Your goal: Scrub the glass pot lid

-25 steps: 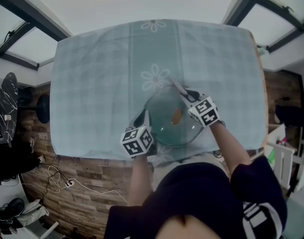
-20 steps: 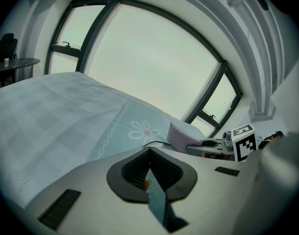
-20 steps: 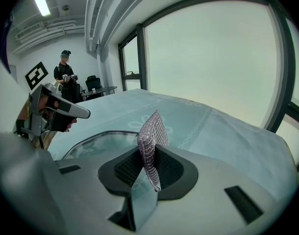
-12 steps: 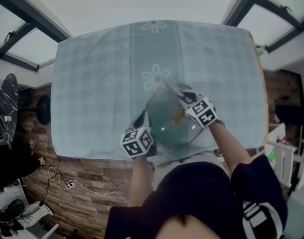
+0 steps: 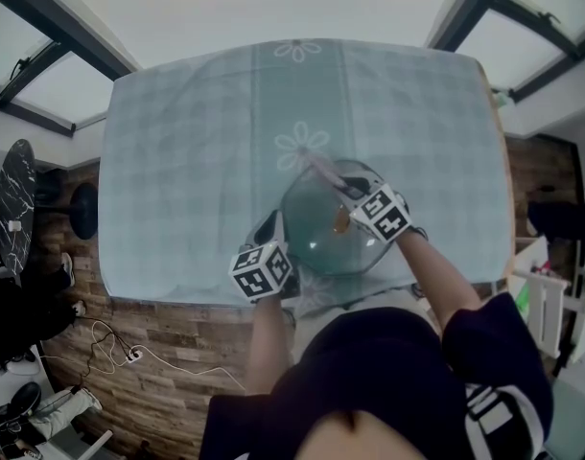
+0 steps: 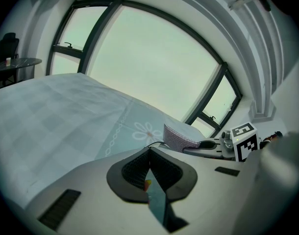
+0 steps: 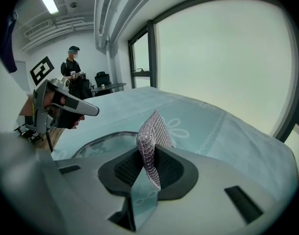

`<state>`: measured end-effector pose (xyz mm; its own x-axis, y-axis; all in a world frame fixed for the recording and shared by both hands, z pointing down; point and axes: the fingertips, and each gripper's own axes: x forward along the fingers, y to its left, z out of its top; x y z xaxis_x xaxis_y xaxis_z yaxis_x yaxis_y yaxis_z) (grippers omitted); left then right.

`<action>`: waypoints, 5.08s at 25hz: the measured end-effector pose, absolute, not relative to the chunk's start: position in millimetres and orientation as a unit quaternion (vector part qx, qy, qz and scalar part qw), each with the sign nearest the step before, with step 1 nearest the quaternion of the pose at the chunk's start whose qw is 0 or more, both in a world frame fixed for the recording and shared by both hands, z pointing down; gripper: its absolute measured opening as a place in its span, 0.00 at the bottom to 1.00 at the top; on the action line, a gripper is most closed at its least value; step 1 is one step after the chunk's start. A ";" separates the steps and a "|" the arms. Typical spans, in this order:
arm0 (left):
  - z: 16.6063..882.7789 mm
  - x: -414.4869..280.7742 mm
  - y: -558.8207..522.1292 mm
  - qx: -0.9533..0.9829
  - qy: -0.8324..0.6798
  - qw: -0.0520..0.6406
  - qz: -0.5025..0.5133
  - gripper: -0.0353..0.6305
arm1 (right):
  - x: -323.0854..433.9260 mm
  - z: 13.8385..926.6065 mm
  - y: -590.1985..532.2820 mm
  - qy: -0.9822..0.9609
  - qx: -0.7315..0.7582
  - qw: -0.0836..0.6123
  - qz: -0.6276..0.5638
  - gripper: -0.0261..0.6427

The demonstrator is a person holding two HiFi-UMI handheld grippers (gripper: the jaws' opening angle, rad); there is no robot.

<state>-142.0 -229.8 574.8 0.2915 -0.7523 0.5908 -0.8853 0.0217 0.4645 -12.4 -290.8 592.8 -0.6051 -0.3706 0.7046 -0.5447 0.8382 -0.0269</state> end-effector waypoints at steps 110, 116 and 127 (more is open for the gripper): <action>565.7 -180.3 -117.3 0.701 -0.583 0.400 0.094 0.05 | -90.4 589.5 -137.3 -0.910 0.182 0.370 0.042 0.15; 564.3 -180.3 -104.8 0.703 -0.581 0.399 0.093 0.05 | -92.1 590.0 -123.5 -0.910 0.184 0.370 0.041 0.15; 564.2 -180.2 -83.7 0.706 -0.578 0.398 0.096 0.05 | -94.1 592.0 -100.0 -0.909 0.190 0.368 0.055 0.15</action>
<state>-180.2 -83.7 564.2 0.3122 -0.7400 0.5957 -0.8929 -0.0145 0.4499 -94.1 -100.0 592.0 -0.6572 -0.3039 0.6897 -0.3855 0.9219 0.0389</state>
